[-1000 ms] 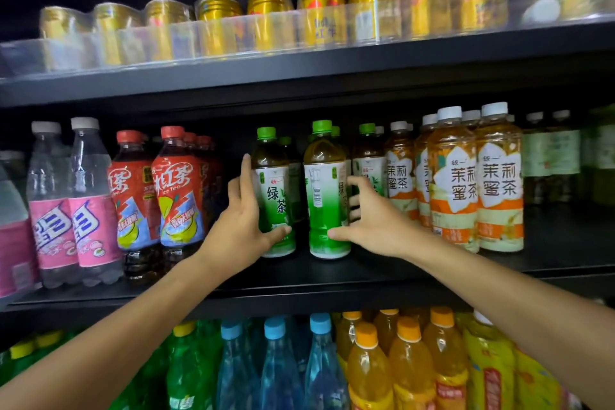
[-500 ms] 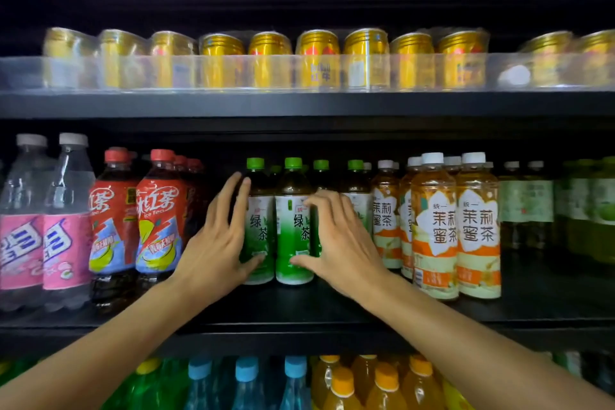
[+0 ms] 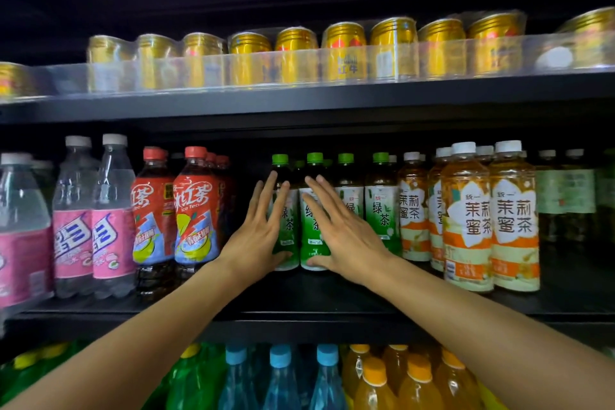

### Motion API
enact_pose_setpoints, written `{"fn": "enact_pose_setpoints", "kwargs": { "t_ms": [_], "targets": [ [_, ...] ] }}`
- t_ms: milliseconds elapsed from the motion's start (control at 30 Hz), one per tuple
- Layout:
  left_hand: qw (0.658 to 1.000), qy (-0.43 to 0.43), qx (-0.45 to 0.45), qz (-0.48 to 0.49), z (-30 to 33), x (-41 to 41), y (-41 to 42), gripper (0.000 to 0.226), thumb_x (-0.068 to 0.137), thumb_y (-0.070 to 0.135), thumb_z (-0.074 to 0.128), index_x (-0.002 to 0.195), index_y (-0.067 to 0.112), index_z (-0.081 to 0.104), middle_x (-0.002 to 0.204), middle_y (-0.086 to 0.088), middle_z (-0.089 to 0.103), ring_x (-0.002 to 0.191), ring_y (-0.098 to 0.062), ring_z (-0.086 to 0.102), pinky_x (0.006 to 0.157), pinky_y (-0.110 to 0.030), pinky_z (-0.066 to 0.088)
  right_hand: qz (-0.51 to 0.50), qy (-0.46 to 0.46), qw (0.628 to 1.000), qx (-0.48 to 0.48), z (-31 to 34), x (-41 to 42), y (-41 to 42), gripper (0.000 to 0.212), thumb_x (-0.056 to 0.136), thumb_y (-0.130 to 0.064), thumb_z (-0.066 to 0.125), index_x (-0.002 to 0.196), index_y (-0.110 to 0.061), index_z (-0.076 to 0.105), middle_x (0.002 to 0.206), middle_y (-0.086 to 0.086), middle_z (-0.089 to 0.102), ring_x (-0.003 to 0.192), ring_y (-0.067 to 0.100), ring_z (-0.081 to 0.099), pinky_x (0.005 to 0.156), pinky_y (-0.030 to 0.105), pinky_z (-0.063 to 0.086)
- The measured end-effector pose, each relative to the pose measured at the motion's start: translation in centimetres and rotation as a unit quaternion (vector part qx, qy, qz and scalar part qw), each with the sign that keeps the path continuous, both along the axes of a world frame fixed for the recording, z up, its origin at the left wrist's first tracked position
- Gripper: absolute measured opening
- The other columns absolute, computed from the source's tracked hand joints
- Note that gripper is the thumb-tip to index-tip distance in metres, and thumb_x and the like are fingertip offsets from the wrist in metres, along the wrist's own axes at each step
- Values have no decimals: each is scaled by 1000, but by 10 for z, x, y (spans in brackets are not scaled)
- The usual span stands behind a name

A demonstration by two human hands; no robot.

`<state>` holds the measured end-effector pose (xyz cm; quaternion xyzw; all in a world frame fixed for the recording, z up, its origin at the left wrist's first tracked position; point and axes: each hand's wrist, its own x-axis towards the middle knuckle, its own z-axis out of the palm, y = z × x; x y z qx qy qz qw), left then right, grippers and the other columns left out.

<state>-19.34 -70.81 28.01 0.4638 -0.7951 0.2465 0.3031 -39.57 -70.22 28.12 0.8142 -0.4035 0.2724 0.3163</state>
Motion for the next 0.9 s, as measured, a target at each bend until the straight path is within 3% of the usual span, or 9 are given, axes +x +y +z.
{"fn": "enact_pose_setpoints", "kwargs": {
  "t_ms": [133, 233, 267, 367, 400, 533, 700, 800, 900],
  "targets": [
    [1000, -5, 15, 16, 5, 1, -5, 126, 87, 38, 78, 157, 22, -25, 158, 3, -45, 152, -25, -29, 118, -39, 39, 11, 20, 1000, 11, 5, -2, -2, 115, 83, -53, 74, 161, -14, -1, 165, -4, -29, 152, 15, -26, 119, 36, 27],
    [999, -11, 21, 27, 6, 2, -2, 121, 88, 39, 75, 157, 28, -24, 156, 5, -47, 153, -23, -28, 107, -36, 51, 9, 26, 1000, 9, 6, -12, 4, 109, 86, -51, 72, 162, -18, -1, 164, -4, -31, 153, 17, -22, 115, 37, 37],
    [999, -16, 17, 27, 5, 1, 1, 118, 89, 40, 73, 157, 31, -23, 156, 6, -48, 152, -23, -29, 102, -35, 54, 5, 23, 1000, 15, 5, -16, 7, 106, 89, -52, 68, 162, -20, -2, 163, -3, -34, 155, 20, -16, 113, 38, 41],
    [998, -59, -22, 5, -4, 1, 8, 109, 90, 45, 69, 159, 37, -15, 160, 5, -42, 153, -25, -28, 98, -32, 56, -14, 26, 998, 52, 1, -24, 20, 97, 96, -56, 55, 160, -27, -12, 159, 0, -40, 150, 27, 30, 91, 32, 54],
    [997, -77, -31, 2, -8, 2, 8, 107, 91, 48, 67, 159, 37, -15, 161, 4, -39, 153, -26, -28, 100, -34, 54, -17, 34, 998, 57, 1, -24, 22, 94, 97, -56, 51, 160, -27, -13, 159, 2, -41, 148, 27, 32, 87, 31, 54],
    [994, -105, -36, 16, -14, 4, 2, 99, 93, 54, 60, 161, 37, -10, 165, 1, -32, 152, -28, -31, 112, -46, 46, -35, 43, 997, 57, 2, -16, 22, 90, 100, -53, 49, 161, -18, -7, 161, 10, -36, 153, 31, 20, 91, 34, 55],
    [993, -113, -15, 27, -14, 8, -1, 92, 94, 50, 62, 164, 25, 8, 168, 1, -25, 152, -26, -31, 111, -42, 47, -69, 53, 995, 57, 2, -6, 18, 91, 100, -52, 48, 160, -10, -7, 161, 19, -32, 155, 33, 2, 92, 33, 54],
    [991, -120, 12, 55, -12, 10, 0, 86, 96, 50, 58, 162, 17, 15, 165, 3, -31, 149, -24, -36, 115, -41, 43, -76, 57, 993, 66, 5, -4, 16, 90, 101, -48, 49, 160, -8, -6, 162, 19, -30, 155, 34, 10, 91, 33, 55],
    [984, -145, 34, 95, -11, 7, 6, 87, 98, 49, 53, 163, 18, 4, 163, 2, -36, 149, -27, -37, 112, -37, 46, -81, 70, 992, 62, 4, -7, 15, 87, 101, -44, 49, 160, -9, -5, 162, 20, -30, 147, 36, 32, 72, 27, 50]
  ]
}}
